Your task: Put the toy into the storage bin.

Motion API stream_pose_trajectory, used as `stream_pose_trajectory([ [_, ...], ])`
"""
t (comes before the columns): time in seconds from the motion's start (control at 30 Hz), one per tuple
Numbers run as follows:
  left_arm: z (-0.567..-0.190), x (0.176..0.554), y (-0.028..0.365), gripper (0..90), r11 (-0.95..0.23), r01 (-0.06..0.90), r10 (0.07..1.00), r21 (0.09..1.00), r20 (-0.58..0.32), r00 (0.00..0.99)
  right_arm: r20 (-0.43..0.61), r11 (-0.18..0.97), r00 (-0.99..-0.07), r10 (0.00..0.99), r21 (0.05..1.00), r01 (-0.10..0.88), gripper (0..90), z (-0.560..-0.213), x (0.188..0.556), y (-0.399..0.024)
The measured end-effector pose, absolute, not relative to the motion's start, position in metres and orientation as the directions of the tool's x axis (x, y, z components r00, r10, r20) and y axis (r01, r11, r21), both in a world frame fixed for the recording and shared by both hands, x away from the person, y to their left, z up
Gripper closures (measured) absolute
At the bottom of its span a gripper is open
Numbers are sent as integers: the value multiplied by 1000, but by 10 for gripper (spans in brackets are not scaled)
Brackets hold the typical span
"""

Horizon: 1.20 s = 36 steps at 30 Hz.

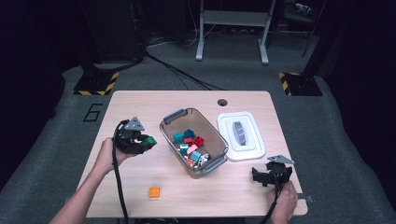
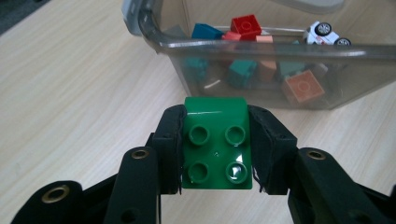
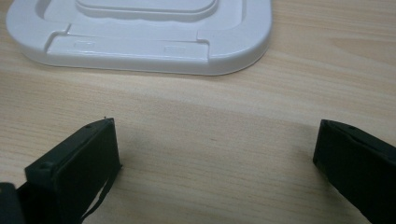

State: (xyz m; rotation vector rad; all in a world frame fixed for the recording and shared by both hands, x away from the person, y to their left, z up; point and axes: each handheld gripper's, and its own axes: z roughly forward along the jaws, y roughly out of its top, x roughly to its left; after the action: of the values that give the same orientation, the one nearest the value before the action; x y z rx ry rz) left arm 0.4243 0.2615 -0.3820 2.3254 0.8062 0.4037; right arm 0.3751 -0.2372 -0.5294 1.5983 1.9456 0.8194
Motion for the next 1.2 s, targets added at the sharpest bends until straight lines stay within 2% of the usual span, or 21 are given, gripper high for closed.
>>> stream_pose_trajectory([
  [0.47, -347, 438, 234, 590, -627, 379, 618, 681, 138, 774, 4, 134, -196, 981, 714, 687, 0, -529, 375, -237],
  [0.87, -345, 455, 211, 589, -616, 369, 612, 696, 130, 780, 3, 136, -198, 980, 715, 686, 0, -530, 375, -237],
  [1.2, -356, 465, 187, 589, -636, 378, 590, 673, 108, 800, 4, 135, -197, 980, 714, 687, 0, -530, 375, -237],
])
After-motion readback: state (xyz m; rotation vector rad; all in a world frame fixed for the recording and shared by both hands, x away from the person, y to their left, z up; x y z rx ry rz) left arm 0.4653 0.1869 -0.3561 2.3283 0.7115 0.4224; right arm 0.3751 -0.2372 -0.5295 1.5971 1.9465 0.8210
